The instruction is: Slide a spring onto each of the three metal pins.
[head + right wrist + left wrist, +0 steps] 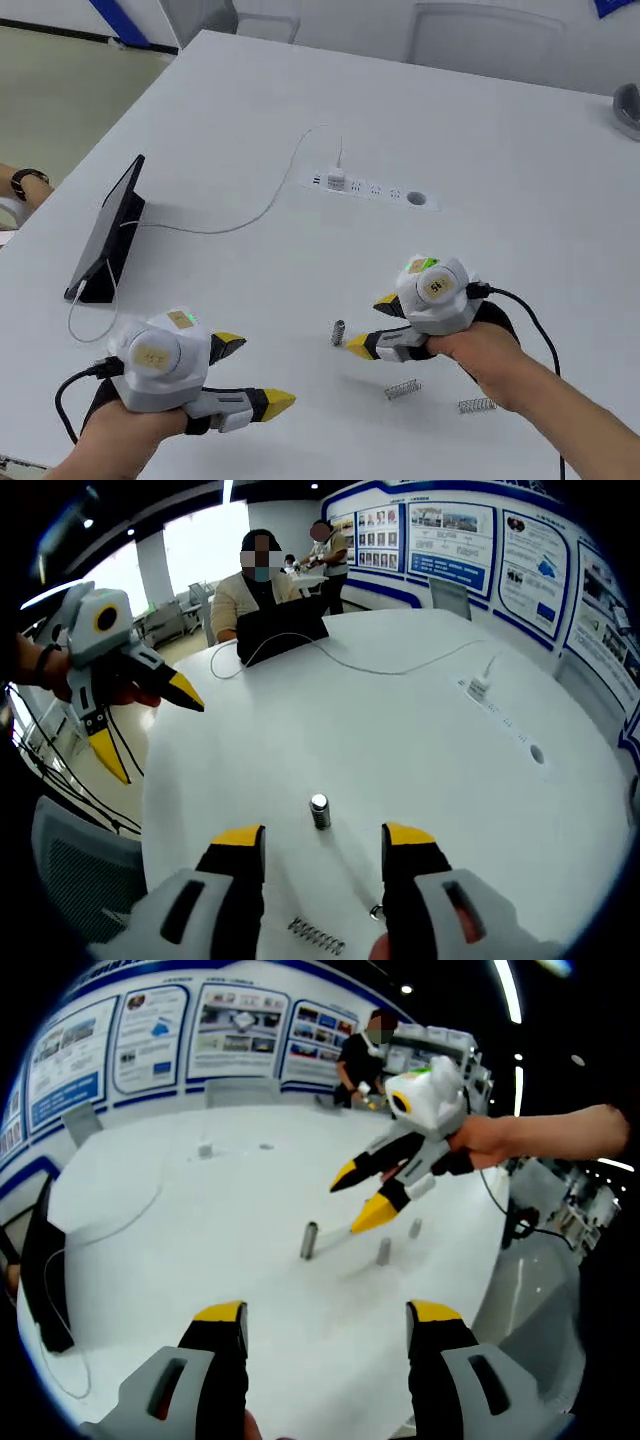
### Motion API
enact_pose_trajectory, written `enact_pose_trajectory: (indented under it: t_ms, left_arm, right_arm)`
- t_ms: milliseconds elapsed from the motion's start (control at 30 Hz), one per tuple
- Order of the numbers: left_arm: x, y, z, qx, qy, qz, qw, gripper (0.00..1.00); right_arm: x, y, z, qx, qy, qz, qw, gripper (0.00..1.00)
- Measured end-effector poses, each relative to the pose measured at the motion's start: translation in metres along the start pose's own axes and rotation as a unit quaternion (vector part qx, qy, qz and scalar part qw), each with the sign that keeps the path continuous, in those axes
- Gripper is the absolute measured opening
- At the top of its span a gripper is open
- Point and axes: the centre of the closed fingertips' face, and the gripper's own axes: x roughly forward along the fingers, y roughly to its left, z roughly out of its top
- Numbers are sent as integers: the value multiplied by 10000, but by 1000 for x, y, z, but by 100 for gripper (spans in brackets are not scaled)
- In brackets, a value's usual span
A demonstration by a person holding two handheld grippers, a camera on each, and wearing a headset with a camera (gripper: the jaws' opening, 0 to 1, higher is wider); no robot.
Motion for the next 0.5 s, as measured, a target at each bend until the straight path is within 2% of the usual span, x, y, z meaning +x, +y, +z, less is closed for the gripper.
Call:
enact_pose_trajectory:
  t_ms: [233,500]
  left_arm:
    - [0,-5,1,6,4,-2,10000,65]
    - [2,-7,-1,12,38,6,10000,66]
  right_arm:
    - [-8,0,-2,427,-293,-105,9986,54]
    - [-21,0,-11,920,-587,-223,9938,56]
